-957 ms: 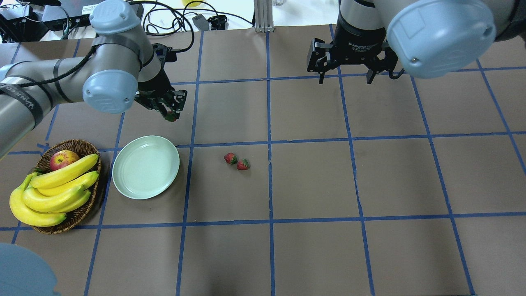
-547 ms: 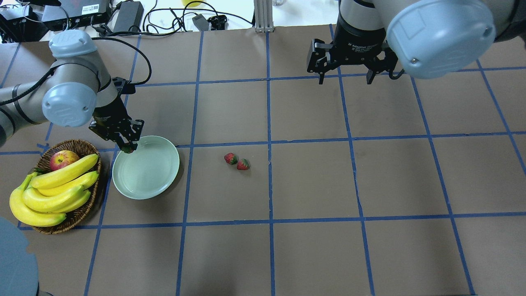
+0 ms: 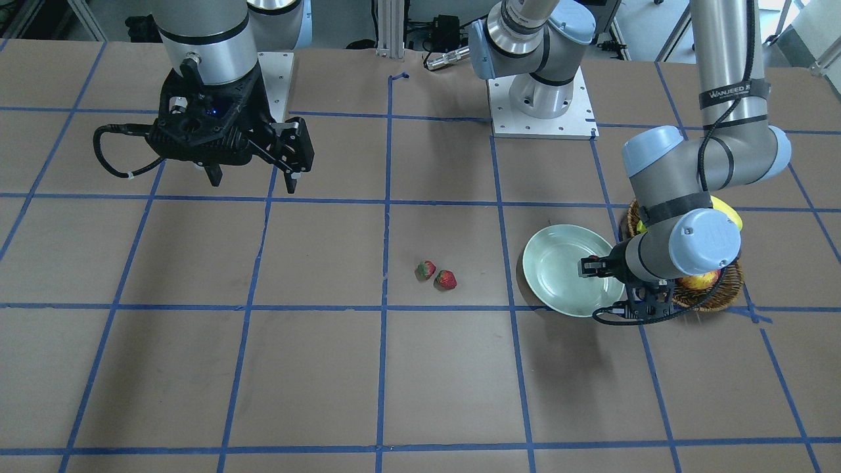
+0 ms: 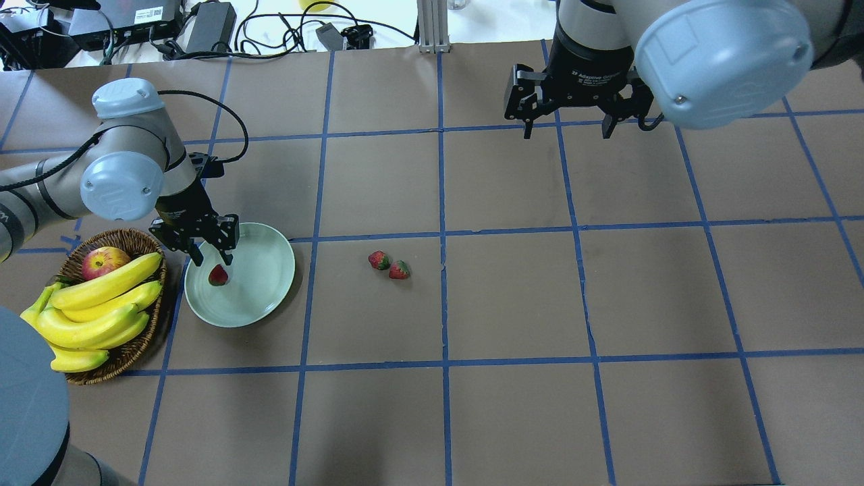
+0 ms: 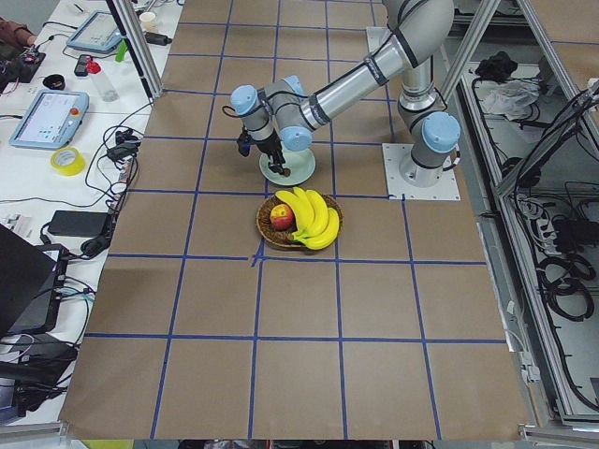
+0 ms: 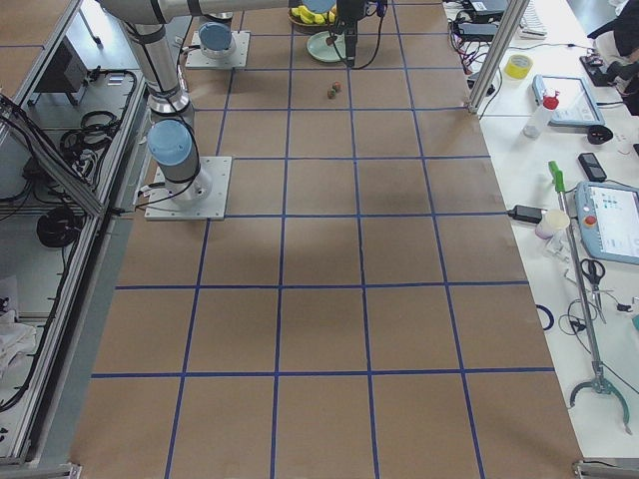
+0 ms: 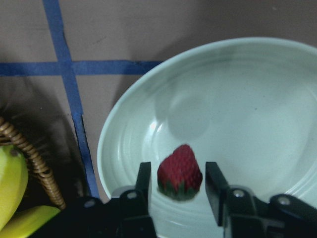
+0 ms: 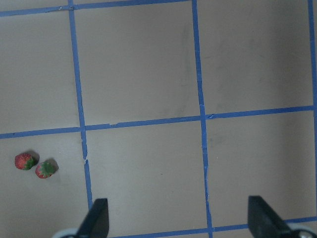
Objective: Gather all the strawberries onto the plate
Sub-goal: 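Carry the strawberry over the plate and open the left gripper, then move the left gripper back to the two remaining strawberries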
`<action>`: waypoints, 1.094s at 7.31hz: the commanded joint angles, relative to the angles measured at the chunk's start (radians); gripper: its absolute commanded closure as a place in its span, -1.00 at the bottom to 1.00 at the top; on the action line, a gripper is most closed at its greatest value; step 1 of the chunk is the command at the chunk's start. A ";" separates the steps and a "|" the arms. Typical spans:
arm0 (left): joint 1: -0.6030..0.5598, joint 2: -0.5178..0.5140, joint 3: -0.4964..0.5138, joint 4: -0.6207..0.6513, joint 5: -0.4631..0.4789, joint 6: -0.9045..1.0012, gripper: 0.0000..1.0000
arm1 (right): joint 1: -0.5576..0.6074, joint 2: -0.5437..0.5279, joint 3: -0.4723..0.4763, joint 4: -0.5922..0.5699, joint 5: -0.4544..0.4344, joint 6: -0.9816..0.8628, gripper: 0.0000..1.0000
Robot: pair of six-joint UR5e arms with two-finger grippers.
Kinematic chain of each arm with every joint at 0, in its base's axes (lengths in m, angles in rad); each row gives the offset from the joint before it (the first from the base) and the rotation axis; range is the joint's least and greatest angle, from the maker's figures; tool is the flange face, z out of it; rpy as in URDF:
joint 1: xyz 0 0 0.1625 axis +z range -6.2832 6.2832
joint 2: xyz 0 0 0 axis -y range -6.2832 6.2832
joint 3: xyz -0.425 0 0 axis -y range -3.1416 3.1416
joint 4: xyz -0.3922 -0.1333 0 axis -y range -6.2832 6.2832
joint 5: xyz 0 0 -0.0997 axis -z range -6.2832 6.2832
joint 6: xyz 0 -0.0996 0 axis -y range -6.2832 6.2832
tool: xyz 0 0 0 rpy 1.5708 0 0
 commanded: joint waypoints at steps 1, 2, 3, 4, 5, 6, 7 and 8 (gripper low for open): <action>-0.003 0.018 0.022 0.001 -0.008 -0.014 -1.00 | 0.000 0.000 0.001 0.000 0.000 0.000 -1.00; -0.009 0.021 0.053 0.006 -0.013 -0.012 -1.00 | 0.000 0.000 0.001 0.000 0.000 0.000 -1.00; -0.036 0.021 0.087 0.006 -0.061 -0.011 -1.00 | 0.000 0.000 0.001 0.000 0.000 0.000 -1.00; -0.088 0.032 0.093 0.012 -0.133 -0.029 -1.00 | 0.000 0.000 0.001 0.000 0.000 0.000 -1.00; -0.140 0.027 0.092 0.067 -0.146 -0.085 -1.00 | 0.000 0.000 -0.001 0.000 0.000 0.000 -1.00; -0.203 0.018 0.087 0.137 -0.149 -0.166 -1.00 | 0.000 0.000 -0.001 0.000 0.000 0.000 -1.00; -0.252 0.009 0.084 0.151 -0.179 -0.269 -1.00 | 0.000 0.000 -0.001 0.000 0.000 0.000 -1.00; -0.274 0.007 0.079 0.153 -0.253 -0.340 -1.00 | 0.000 0.000 -0.001 0.000 0.000 0.000 -1.00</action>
